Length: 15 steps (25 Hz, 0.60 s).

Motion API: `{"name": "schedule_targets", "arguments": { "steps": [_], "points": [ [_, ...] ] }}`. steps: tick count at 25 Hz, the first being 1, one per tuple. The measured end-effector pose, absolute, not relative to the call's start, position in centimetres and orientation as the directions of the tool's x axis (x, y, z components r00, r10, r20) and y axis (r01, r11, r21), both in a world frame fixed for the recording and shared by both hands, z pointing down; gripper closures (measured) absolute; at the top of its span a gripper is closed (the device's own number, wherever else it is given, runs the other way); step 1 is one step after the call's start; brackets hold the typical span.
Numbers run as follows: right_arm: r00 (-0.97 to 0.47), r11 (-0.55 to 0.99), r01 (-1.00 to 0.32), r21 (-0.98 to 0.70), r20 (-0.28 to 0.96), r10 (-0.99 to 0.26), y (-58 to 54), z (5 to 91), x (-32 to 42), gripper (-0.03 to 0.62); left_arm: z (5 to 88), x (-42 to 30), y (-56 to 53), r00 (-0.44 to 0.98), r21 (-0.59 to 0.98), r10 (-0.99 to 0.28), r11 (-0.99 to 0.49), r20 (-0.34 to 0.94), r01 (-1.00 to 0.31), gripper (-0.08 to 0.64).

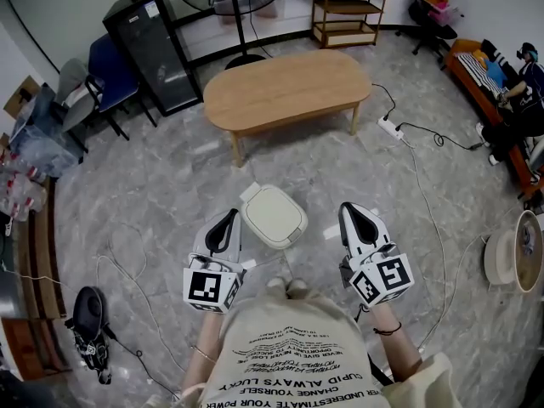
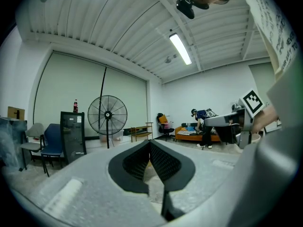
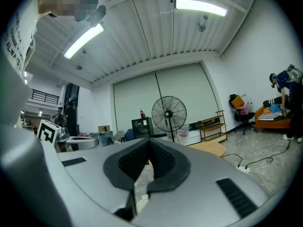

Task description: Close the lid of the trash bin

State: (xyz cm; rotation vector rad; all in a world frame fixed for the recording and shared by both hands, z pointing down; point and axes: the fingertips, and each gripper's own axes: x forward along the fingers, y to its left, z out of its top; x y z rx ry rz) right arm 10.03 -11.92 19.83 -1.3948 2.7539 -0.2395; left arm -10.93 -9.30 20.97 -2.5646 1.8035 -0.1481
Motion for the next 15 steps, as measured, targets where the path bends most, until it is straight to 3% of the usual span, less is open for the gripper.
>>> {"name": "schedule_targets", "arguments": {
  "steps": [15],
  "points": [
    [-0.603,0.590,-0.793,-0.150,0.063,-0.795,-11.27,20.74,9.56,0.588,21.62,-10.76,-8.87,0.328,-0.078,-0.939,-0.336,0.100,-0.939,0.537]
  ]
}}
